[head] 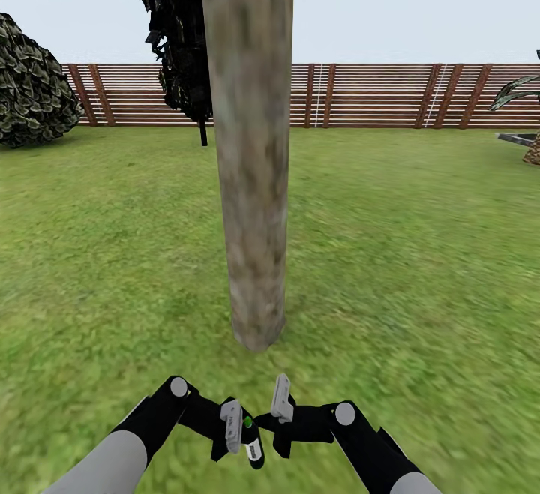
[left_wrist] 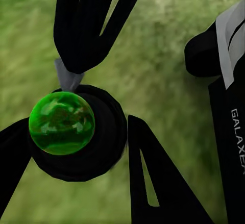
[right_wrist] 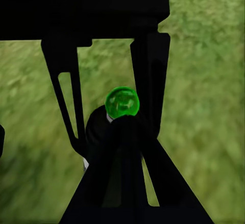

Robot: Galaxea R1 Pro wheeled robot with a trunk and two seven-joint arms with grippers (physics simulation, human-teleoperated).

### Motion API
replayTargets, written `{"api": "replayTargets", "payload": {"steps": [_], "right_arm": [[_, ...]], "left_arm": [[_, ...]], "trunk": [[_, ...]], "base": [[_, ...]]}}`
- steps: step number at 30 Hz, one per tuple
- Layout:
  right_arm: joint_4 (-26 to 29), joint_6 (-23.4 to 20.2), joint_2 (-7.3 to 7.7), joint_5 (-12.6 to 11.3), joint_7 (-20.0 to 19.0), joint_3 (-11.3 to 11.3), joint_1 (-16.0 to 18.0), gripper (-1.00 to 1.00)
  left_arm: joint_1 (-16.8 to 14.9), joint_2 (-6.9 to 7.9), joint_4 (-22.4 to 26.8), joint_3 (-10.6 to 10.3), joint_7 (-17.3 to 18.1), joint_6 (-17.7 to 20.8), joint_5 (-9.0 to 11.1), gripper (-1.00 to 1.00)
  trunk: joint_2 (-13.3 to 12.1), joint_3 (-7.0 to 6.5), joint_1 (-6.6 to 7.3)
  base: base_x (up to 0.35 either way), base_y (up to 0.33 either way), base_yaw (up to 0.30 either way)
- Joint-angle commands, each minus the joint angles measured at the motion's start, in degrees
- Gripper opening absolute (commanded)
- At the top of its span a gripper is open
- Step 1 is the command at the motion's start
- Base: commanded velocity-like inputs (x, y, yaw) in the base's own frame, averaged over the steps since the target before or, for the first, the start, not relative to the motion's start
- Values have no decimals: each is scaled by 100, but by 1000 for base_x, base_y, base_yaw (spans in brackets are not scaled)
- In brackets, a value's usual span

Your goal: In the garden, pick up the pesticide atomizer on the floor and spray pesticide onto both trees until each tree trunk is fully covered.

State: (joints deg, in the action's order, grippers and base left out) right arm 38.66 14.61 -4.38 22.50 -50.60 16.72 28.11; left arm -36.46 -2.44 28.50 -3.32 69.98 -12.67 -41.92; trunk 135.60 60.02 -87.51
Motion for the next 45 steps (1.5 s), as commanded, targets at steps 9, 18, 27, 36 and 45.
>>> {"api": "replayTargets", "payload": {"steps": [9, 18, 27, 36, 45], "right_arm": [[10, 33, -2, 53, -3, -4, 2, -100], [10, 33, -2, 53, -3, -4, 2, -100], [2, 33, 16, 53, -3, -10, 2, -100], [-64, 40, 103, 60, 2, -37, 2, 100], [-1804, 300, 778, -74, 1434, -890, -30, 100]], "left_arm": [[-1, 2, 7, 3, 161, -44, -36, -100], [-8, 137, -2, -27, 105, 22, -114, -100], [47, 1079, -2, -27, 108, 19, -124, -100], [71, 1826, -76, 209, -234, 30, -48, -100], [86, 1622, -1069, 1733, -2523, 40, -20, -100]], "trunk": [[2, 5, 1], [2, 5, 1], [2, 5, 1], [2, 5, 1], [2, 5, 1]], "base": [[0, 0, 0], [0, 0, 0], [0, 0, 0], [0, 0, 0], [0, 0, 0]]}}
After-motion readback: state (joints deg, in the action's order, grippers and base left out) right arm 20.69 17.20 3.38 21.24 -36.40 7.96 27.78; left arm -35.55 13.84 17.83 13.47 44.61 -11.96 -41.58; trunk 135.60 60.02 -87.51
